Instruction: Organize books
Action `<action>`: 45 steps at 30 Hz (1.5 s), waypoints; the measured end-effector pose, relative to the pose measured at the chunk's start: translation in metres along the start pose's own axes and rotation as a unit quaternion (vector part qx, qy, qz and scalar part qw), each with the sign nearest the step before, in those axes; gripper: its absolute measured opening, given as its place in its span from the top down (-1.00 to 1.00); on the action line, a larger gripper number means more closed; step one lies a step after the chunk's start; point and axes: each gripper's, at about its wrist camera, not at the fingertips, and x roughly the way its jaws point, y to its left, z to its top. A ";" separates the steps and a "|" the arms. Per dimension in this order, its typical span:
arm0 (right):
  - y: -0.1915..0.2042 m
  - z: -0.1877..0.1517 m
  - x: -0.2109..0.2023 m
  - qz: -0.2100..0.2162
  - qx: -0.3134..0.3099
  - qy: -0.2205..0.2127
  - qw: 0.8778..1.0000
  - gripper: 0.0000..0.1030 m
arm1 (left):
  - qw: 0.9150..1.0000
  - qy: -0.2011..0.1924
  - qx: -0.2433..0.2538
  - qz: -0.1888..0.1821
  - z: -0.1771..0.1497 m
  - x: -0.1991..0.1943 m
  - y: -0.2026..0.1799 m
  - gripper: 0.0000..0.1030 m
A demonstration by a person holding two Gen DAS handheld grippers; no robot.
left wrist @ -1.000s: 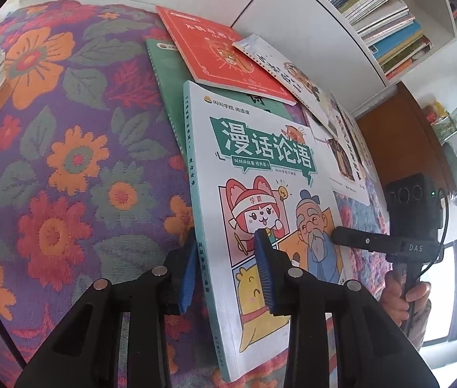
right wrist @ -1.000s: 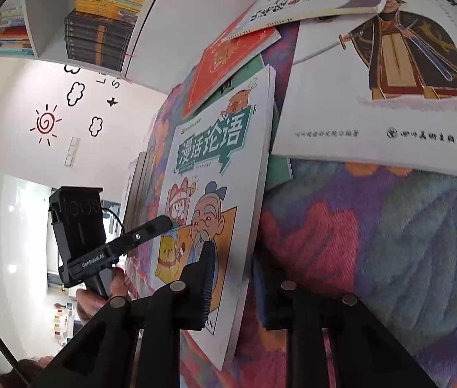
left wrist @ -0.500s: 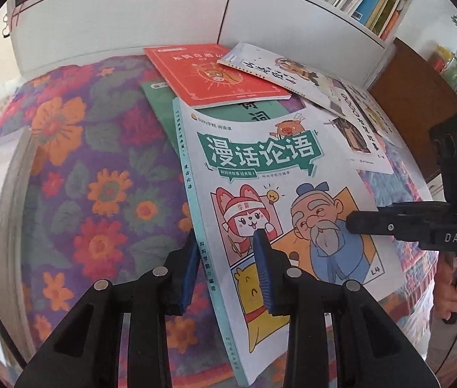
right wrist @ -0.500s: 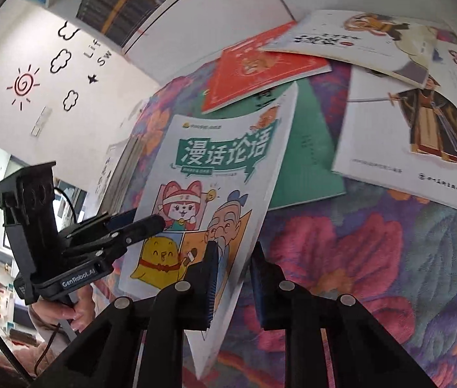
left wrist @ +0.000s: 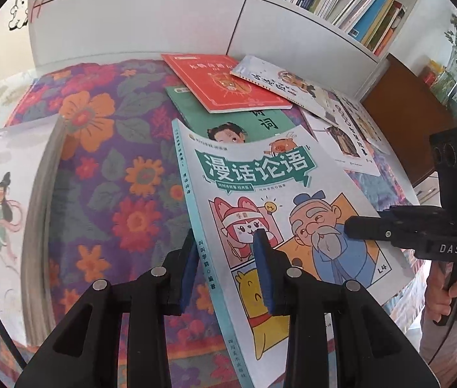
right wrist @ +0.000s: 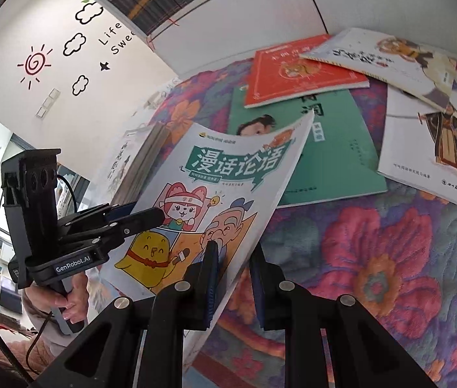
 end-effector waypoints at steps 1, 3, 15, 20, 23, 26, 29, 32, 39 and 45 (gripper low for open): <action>0.001 -0.002 -0.001 0.001 0.000 -0.002 1.000 0.64 | 1.000 -0.002 0.002 0.000 -0.001 -0.003 0.001 0.43; 0.005 -0.002 -0.002 0.002 -0.003 -0.004 1.000 0.64 | 1.000 -0.006 0.006 -0.002 -0.001 -0.008 0.002 0.43; 0.043 -0.002 -0.009 0.000 -0.034 -0.027 0.999 0.63 | 0.999 -0.027 -0.018 -0.043 -0.006 -0.041 0.030 0.43; 0.065 0.002 -0.005 -0.005 -0.049 -0.036 0.998 0.62 | 0.998 -0.042 -0.017 -0.031 -0.004 -0.058 0.041 0.43; 0.079 0.005 -0.004 -0.003 -0.057 -0.045 0.997 0.62 | 0.998 -0.049 -0.018 -0.032 -0.001 -0.068 0.051 0.43; 0.094 0.008 -0.004 -0.004 -0.064 -0.059 0.996 0.62 | 0.998 -0.052 -0.022 -0.042 0.003 -0.079 0.066 0.43; 0.111 0.011 -0.002 -0.005 -0.074 -0.071 0.995 0.62 | 0.997 -0.058 -0.016 -0.040 0.005 -0.090 0.078 0.43; 0.133 0.015 0.005 -0.007 -0.088 -0.079 0.993 0.61 | 0.997 -0.065 -0.014 -0.038 0.007 -0.101 0.092 0.43; 0.179 0.030 0.031 0.011 -0.116 -0.079 0.990 0.57 | 0.996 -0.084 -0.030 -0.024 0.012 -0.130 0.142 0.43; 0.208 0.046 0.065 0.028 -0.135 -0.068 0.988 0.57 | 0.993 -0.101 -0.055 -0.005 0.007 -0.144 0.185 0.43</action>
